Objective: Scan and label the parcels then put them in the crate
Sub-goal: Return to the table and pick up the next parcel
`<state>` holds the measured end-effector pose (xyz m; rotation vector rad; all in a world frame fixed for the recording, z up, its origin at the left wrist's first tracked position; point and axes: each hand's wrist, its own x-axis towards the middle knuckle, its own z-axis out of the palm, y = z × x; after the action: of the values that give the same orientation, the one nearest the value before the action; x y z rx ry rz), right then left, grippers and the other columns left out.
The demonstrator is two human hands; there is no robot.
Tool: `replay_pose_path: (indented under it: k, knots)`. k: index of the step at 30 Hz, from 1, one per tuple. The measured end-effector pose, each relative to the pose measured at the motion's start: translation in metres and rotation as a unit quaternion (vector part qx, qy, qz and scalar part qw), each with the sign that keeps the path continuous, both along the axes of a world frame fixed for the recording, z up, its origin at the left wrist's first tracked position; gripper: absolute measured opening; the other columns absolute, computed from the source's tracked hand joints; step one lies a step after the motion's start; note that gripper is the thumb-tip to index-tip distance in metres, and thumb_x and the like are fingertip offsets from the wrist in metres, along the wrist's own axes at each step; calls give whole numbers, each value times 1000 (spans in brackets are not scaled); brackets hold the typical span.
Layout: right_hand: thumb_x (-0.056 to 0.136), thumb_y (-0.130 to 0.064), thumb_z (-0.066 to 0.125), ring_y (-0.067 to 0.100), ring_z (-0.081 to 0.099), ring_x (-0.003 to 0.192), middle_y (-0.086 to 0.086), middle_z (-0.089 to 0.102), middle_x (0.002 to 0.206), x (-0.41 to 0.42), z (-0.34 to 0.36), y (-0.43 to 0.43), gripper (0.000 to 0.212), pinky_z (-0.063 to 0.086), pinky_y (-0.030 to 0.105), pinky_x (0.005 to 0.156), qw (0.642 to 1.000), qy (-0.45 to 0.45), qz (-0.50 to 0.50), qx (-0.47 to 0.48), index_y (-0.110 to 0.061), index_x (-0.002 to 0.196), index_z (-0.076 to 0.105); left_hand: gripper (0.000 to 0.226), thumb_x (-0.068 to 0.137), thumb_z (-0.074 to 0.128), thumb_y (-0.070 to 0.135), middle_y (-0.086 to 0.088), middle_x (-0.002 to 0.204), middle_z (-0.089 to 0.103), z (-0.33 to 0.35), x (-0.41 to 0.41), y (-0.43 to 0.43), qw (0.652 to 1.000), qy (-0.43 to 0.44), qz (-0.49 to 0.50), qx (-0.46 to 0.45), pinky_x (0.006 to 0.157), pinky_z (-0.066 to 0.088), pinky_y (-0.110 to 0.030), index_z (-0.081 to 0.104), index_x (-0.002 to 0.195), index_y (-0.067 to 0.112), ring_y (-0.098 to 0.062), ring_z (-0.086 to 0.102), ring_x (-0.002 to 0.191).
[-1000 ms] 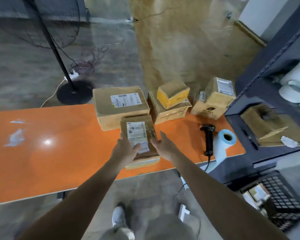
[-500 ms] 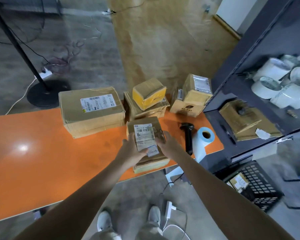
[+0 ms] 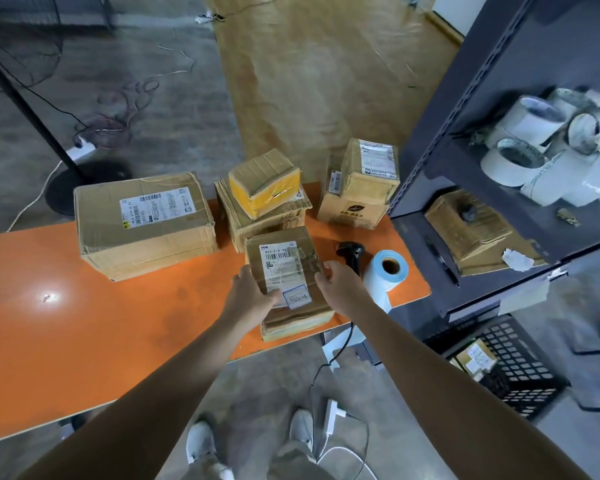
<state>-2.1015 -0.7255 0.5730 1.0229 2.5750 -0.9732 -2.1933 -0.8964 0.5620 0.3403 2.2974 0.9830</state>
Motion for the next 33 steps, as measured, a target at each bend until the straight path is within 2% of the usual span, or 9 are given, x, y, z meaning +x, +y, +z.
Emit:
replay_pose_path:
  k: [5,11,14,18,20,22,25,28,33]
  knots:
    - [101,-38,43,29,53,118,10,52,131,6,-6,17,44,45,44,100,997,16,-52,46,-14,137,47,66,87,67,38,-11,127,43,-7,-4,8,998,-27,38,-33,48,41,-23,34,134,8,-24,58,90]
    - [101,-34,44,35,49,120,16,47,131,7,-20,32,44,45,46,97,991,-8,-109,71,-10,137,40,48,83,64,33,-8,114,53,-8,-10,16,994,-66,86,-1,64,60,-42,41,120,13,-18,59,85]
    - [101,-34,45,37,51,118,18,46,132,3,-29,37,47,45,46,95,990,-33,-134,38,-6,138,36,34,88,61,25,-3,97,57,-9,-10,19,993,-76,94,4,64,59,-42,47,115,10,-13,56,73]
    - [102,-34,43,38,55,116,19,52,130,-4,-39,41,47,47,45,90,986,-40,-165,6,-5,138,35,27,88,63,26,-3,103,63,-9,-12,19,988,-113,106,8,58,56,-33,54,112,18,-23,63,92]
    - [102,-34,41,38,55,116,19,53,130,-8,-43,44,49,46,45,89,984,-49,-170,1,-5,141,31,17,90,62,24,-3,97,64,-10,-12,20,983,-137,118,12,55,52,-29,57,106,20,-21,63,87]
    - [103,-33,41,39,55,116,18,53,130,-10,-45,47,47,46,46,89,983,-52,-176,-2,-6,140,30,11,92,63,25,-4,95,65,-8,-10,22,975,-172,140,11,64,56,-34,55,99,21,-20,63,85]
    - [102,-24,41,40,53,118,19,51,130,-11,-44,49,42,44,46,88,983,-60,-174,-8,-5,139,30,24,90,67,30,-6,103,66,-10,-10,21,963,-211,165,14,75,54,-40,53,105,18,-26,64,97]
    - [99,-14,46,39,53,114,19,50,126,-10,-36,48,41,43,42,78,983,-39,-176,-23,-3,136,32,34,90,68,29,-9,107,67,-7,-11,21,960,-214,180,17,67,51,-38,53,116,12,-27,64,97]
    - [91,-27,56,32,59,88,17,57,106,-2,-5,39,42,52,43,67,986,39,-158,-37,-2,123,43,34,90,68,20,-10,110,63,-2,-8,22,958,-208,194,36,54,45,-35,51,119,10,-23,59,88]
